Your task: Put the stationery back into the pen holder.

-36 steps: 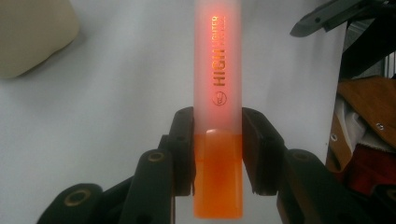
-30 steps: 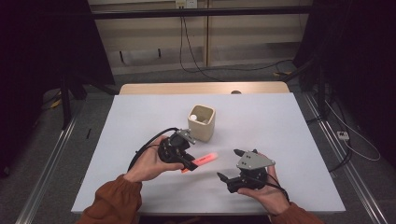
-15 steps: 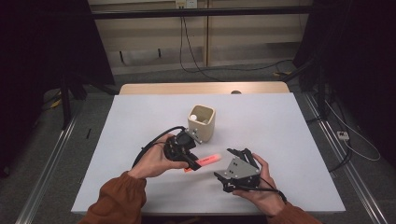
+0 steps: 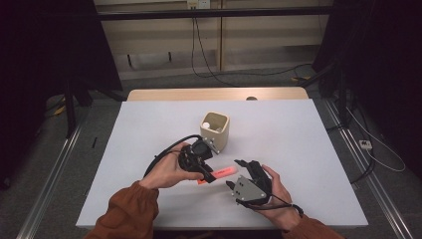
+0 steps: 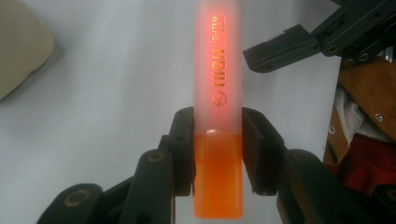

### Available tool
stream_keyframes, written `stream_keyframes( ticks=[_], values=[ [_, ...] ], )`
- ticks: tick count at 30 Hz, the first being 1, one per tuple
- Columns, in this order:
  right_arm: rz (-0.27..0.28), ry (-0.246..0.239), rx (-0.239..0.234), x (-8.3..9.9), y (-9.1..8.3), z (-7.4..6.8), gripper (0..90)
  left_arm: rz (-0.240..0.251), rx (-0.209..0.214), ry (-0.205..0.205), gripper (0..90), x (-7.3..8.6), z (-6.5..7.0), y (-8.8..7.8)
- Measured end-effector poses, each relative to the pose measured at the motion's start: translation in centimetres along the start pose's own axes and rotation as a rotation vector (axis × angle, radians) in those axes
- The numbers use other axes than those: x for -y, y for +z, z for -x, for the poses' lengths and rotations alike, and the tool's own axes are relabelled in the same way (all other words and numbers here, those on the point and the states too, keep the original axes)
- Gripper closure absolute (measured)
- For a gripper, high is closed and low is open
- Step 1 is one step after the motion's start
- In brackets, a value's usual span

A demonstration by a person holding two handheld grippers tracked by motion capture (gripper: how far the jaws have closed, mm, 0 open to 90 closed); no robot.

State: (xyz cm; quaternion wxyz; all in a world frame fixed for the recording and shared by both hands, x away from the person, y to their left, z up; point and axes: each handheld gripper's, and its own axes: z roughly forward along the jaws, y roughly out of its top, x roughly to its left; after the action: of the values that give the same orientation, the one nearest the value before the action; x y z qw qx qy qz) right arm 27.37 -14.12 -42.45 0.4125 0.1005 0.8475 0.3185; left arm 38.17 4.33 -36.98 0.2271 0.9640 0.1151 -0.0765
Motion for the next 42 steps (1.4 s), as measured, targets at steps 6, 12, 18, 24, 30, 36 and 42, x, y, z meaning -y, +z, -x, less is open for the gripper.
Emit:
stream_keyframes(
  ticks=[6, 12, 18, 24, 30, 36, 42],
  values=[
    [-0.024, -0.124, 0.025, -0.5, 0.5, -0.7, 40.8, -0.004, 0.006, 0.001, 67.3, -0.5, 0.1, 0.0],
    [0.010, -0.217, 0.068, -1.1, 0.5, -1.3, 49.2, -0.007, 0.013, 0.003, 67.3, -1.0, 0.3, 0.2],
    [0.005, -0.276, 0.080, -1.2, 0.5, -1.8, 59.5, -0.002, 0.021, -0.002, 67.2, -1.3, 0.4, 0.4],
    [0.003, -0.312, 0.084, -1.1, 0.6, -2.0, 67.1, 0.023, 0.016, 0.004, 67.3, -1.5, 0.7, 0.6],
    [-0.001, -0.323, 0.075, -0.7, 0.8, -2.0, 70.9, 0.045, 0.024, -0.015, 67.3, -1.3, 0.5, 0.8],
    [0.002, -0.328, 0.058, -0.5, 0.8, -2.1, 78.1, 0.075, 0.020, -0.010, 66.6, -1.1, 0.4, 0.8],
    [0.008, -0.307, 0.041, -0.4, 0.7, -1.9, 78.2, 0.078, 0.002, -0.008, 62.5, -1.0, 0.5, 1.1]
  ],
)
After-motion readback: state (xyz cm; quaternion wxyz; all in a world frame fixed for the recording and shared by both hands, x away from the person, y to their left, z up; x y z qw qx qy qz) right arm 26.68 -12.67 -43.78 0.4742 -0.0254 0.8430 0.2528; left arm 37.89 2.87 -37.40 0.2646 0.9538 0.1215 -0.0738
